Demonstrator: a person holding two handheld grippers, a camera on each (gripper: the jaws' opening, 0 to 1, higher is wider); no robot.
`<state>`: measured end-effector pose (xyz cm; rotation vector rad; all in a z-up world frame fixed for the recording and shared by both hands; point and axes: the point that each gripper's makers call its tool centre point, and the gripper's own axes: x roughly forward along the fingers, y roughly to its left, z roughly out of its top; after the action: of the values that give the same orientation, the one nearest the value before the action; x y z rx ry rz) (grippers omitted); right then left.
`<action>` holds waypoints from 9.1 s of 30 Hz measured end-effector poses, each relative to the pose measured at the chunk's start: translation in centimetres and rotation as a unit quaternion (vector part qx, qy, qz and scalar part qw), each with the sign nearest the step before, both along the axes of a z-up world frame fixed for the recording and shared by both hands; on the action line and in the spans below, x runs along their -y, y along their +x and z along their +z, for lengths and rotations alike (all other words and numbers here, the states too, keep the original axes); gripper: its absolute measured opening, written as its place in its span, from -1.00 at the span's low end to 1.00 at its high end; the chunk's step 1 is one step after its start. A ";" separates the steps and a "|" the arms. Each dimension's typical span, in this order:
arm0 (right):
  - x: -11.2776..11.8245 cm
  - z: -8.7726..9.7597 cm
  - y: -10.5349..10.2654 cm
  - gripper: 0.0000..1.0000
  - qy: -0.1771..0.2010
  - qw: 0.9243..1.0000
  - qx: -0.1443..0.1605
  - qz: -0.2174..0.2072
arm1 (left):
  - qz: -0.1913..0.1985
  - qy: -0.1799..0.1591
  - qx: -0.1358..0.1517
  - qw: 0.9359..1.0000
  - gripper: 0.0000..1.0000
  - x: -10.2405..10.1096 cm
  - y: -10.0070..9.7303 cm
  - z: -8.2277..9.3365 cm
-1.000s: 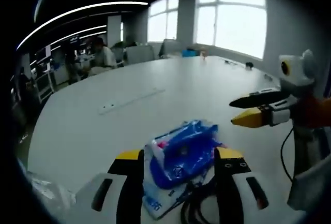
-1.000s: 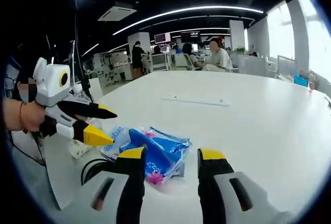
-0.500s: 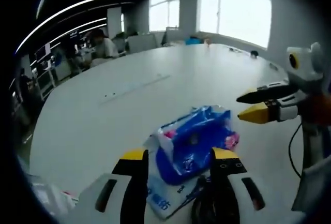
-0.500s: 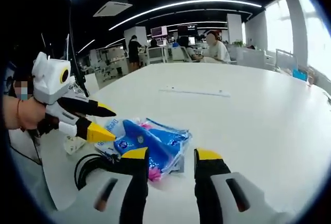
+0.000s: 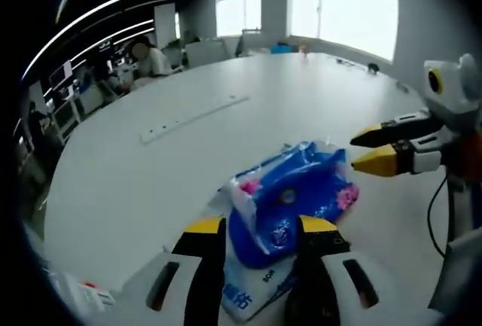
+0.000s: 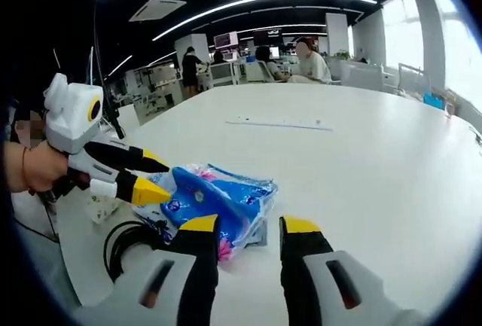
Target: Arrange the tabletop items into an orderly group along one side of the table until the central work area is clear of visible clutter.
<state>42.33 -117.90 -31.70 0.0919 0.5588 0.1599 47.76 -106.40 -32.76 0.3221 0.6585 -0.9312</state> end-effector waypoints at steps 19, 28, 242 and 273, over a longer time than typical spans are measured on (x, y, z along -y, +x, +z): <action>-0.1 -1.5 0.1 -0.58 0.013 1.000 -0.025 -0.013 | -0.004 0.022 0.004 1.000 -0.67 0.2 0.5 -0.7; -0.1 -1.7 0.0 -0.84 0.013 0.999 -0.029 -0.015 | -0.005 0.033 0.002 0.999 -0.77 0.2 0.6 -1.3; 14.0 -3.3 -6.4 -0.77 0.018 0.998 -0.043 -0.052 | 0.042 0.029 -0.073 0.996 -0.84 12.8 -7.8 -3.6; 13.8 -2.7 -6.2 -0.66 0.012 0.998 -0.043 -0.051 | 0.037 0.002 -0.086 0.996 -0.53 12.8 -8.2 -2.8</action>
<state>36.14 -131.69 -34.39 0.1504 0.6367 0.0643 39.54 -119.15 -35.53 0.2203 0.8259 -0.8928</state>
